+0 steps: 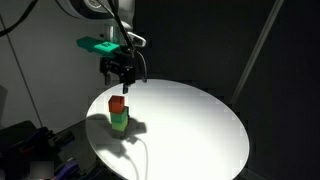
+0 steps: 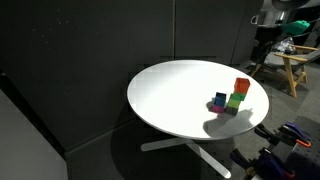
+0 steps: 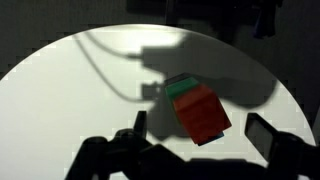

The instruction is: Put the orange building block on the table

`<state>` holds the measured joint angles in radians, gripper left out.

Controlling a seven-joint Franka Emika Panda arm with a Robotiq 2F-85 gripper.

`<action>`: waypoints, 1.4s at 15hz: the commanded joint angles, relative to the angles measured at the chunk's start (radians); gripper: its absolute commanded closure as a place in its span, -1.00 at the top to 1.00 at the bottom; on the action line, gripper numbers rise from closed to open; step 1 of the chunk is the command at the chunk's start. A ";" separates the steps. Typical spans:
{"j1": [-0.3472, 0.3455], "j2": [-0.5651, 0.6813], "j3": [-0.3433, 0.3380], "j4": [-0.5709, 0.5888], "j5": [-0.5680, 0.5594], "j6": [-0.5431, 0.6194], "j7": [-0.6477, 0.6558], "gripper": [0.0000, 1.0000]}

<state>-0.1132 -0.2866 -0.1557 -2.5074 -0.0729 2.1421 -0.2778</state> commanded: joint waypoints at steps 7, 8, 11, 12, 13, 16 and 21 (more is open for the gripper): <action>-0.006 -0.035 -0.003 -0.076 -0.046 0.042 -0.014 1.00; -0.003 -0.037 0.002 -0.084 -0.054 0.049 -0.013 1.00; 0.006 -0.043 0.022 -0.113 -0.080 0.070 -0.008 1.00; 0.010 -0.045 0.026 -0.120 -0.087 0.075 -0.010 1.00; 0.013 -0.048 0.030 -0.127 -0.091 0.079 -0.013 1.00; 0.022 -0.047 0.034 -0.135 -0.101 0.089 -0.036 1.00; 0.034 -0.039 0.022 -0.119 -0.105 0.098 -0.129 1.00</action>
<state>-0.0868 -0.3030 -0.1218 -2.6221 -0.1554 2.2227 -0.3455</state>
